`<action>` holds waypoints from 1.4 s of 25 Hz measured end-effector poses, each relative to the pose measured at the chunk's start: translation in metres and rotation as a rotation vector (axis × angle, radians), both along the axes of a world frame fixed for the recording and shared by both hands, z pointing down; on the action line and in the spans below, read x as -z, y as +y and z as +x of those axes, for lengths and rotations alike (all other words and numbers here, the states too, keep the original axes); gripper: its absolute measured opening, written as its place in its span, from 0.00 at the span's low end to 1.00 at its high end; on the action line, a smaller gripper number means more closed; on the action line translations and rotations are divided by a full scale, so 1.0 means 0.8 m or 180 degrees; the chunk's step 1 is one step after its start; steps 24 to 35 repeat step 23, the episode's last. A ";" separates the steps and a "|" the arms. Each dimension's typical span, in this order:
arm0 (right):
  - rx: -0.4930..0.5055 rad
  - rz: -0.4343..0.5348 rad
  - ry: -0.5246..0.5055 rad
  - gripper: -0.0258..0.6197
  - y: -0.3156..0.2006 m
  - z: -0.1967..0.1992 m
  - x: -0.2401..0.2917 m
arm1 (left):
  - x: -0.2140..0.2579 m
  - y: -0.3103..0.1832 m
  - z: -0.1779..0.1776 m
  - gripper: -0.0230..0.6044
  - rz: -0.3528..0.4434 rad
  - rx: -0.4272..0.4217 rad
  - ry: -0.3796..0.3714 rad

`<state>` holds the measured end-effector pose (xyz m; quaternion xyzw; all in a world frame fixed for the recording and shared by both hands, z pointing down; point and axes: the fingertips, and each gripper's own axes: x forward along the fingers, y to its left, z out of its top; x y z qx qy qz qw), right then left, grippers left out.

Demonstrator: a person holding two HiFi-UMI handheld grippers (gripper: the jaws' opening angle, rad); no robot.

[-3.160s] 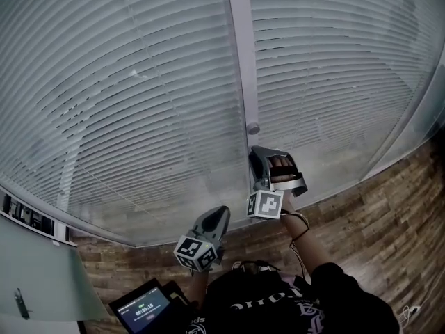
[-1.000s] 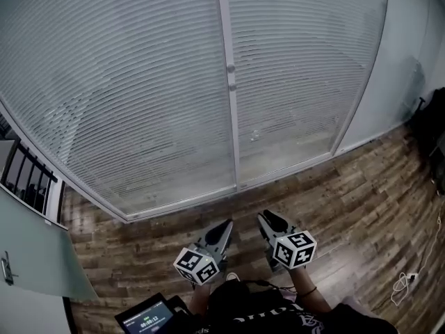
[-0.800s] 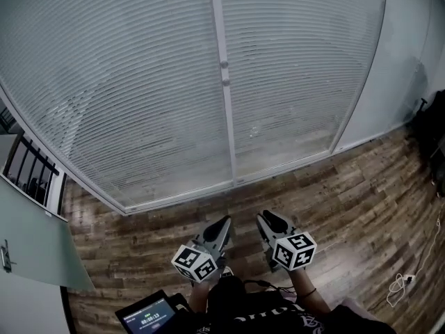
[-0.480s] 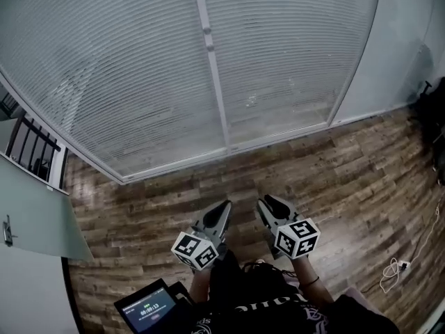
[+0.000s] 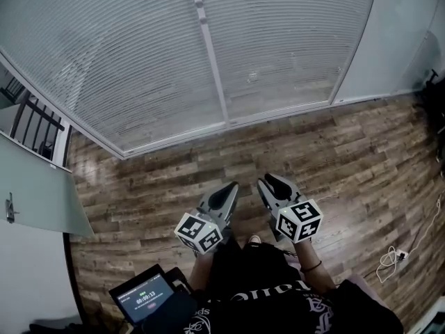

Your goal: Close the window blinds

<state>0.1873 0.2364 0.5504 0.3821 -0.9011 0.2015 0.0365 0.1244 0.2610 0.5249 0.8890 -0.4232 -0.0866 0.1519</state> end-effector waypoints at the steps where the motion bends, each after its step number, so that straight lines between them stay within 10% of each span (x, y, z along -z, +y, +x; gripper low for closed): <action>1: 0.0014 0.0014 0.0000 0.21 0.003 0.003 0.002 | 0.001 0.002 0.004 0.04 0.0001 0.0004 -0.0008; 35: -0.0127 0.0088 0.0022 0.21 0.013 0.002 0.006 | -0.003 -0.003 0.002 0.04 0.0068 -0.0178 -0.0100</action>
